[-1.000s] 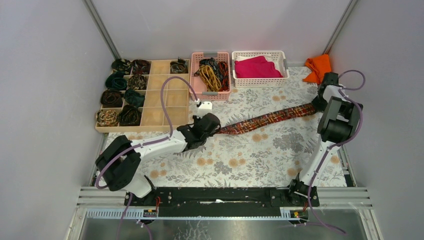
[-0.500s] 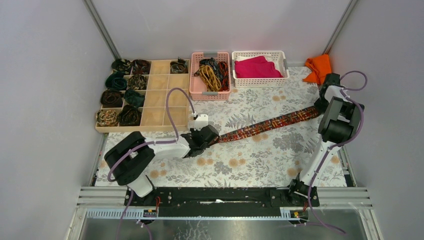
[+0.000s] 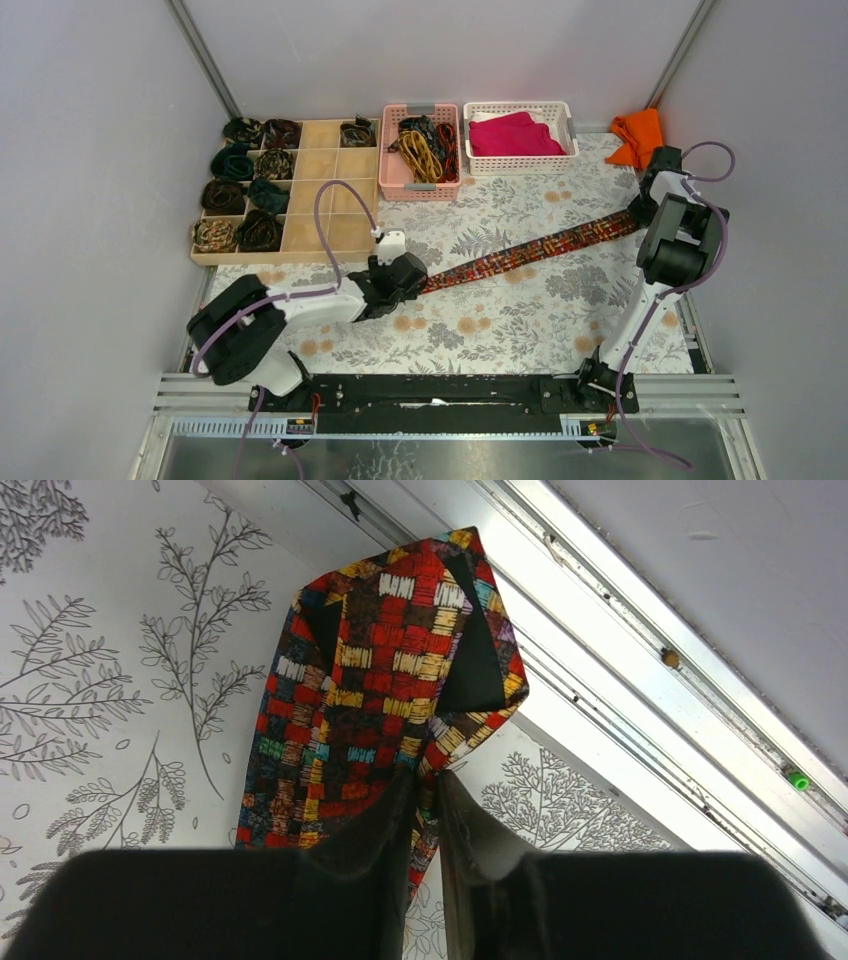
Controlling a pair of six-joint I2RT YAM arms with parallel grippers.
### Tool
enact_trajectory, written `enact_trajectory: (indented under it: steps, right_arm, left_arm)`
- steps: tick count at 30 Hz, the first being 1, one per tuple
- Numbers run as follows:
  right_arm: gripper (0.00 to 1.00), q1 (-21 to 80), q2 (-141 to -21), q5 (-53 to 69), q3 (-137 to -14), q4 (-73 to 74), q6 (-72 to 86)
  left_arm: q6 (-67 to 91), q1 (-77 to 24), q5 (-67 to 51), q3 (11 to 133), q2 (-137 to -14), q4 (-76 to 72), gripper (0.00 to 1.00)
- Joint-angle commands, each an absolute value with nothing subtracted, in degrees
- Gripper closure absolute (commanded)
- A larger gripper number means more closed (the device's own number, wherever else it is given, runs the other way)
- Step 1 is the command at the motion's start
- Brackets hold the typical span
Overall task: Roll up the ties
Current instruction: Flatten out the tie at the center of the board.
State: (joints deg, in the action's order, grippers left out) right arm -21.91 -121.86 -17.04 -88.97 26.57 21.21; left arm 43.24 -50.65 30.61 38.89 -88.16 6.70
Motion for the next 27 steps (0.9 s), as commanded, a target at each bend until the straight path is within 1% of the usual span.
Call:
enact_trajectory:
  steps: [1, 5, 8, 12, 15, 16, 17, 19, 21, 22, 24, 27]
  right_arm:
    - [0.76, -21.7, -119.5, -14.1, -88.1, 25.7, 21.4]
    - [0.67, -21.6, -115.6, -12.8, -85.5, 22.7, 21.9]
    - [0.63, -20.4, -110.6, -12.2, -82.8, 20.7, 22.1]
    - [0.54, -14.1, -102.4, -15.4, -79.7, 19.2, 21.0]
    - [0.51, -8.6, -97.3, -14.4, -78.8, 20.2, 19.8]
    - [0.52, -5.8, -95.6, -13.0, -77.9, 20.3, 19.6]
    - [0.52, -3.4, -94.1, -11.6, -76.3, 20.2, 19.5]
    - [0.53, 2.1, -90.9, -11.3, -73.7, 19.8, 19.1]
    - [0.54, 6.9, -88.4, -11.6, -71.3, 20.0, 18.9]
    - [0.57, 8.9, -87.1, -10.1, -70.2, 20.3, 19.2]
    - [0.64, 12.4, -85.6, -7.3, -67.8, 20.3, 19.8]
    - [0.75, 18.4, -84.5, -3.4, -63.7, 20.1, 20.1]
  left_arm:
    - [44.8, -51.2, 30.7, 37.7, -80.9, 11.8, 0.39]
    - [46.3, -51.6, 31.2, 36.8, -75.6, 15.0, 0.39]
    - [47.3, -51.7, 34.0, 35.7, -73.4, 15.9, 0.46]
    - [44.7, -51.6, 36.6, 37.3, -74.3, 13.7, 0.65]
    - [42.4, -51.5, 38.0, 40.8, -77.3, 12.3, 0.71]
    - [41.8, -51.3, 38.2, 42.4, -79.5, 12.2, 0.74]
    - [41.1, -51.2, 38.3, 44.5, -81.1, 12.2, 0.79]
    - [40.3, -51.1, 39.4, 47.1, -83.8, 12.8, 0.86]
    - [40.7, -50.9, 41.2, 48.9, -84.5, 14.1, 0.93]
    - [40.0, -50.9, 41.7, 49.3, -83.9, 14.3, 0.95]
    - [39.8, -50.9, 42.6, 49.4, -81.4, 15.2, 0.97]
    - [39.9, -50.8, 42.7, 47.2, -76.9, 14.6, 0.95]
